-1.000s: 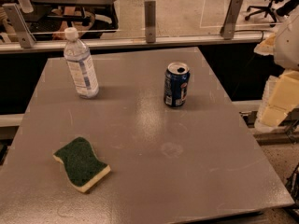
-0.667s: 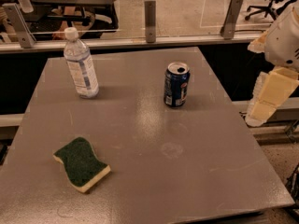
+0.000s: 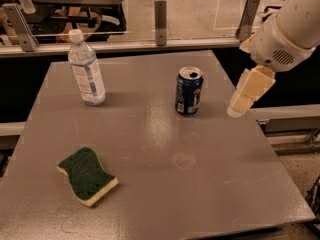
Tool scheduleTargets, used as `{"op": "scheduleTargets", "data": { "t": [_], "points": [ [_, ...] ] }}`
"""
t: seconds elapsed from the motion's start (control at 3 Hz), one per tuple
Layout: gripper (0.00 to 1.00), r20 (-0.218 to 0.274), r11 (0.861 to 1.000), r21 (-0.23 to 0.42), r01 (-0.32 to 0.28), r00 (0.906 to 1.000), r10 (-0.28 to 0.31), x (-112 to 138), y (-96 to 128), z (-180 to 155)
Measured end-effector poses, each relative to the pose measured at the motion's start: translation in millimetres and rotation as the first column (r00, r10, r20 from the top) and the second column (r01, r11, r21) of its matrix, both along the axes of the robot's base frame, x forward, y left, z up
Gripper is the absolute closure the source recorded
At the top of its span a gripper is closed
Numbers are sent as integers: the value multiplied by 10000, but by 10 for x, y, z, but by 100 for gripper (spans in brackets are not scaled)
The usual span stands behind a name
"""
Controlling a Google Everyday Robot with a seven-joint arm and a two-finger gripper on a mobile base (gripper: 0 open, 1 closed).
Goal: Knock pepsi can over
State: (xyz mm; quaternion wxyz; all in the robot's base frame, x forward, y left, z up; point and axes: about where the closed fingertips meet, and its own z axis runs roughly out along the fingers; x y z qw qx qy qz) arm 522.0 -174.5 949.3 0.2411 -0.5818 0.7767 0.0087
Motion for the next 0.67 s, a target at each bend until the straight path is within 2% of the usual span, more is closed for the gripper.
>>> {"op": "scheduleTargets", "data": {
  "t": [0.33,0.67],
  "points": [
    [0,86,9953,971,9,10000,-17,300,228,-105],
    [0,-173,9820,1884,-110,9997,145,472,453,-199]
  ]
}}
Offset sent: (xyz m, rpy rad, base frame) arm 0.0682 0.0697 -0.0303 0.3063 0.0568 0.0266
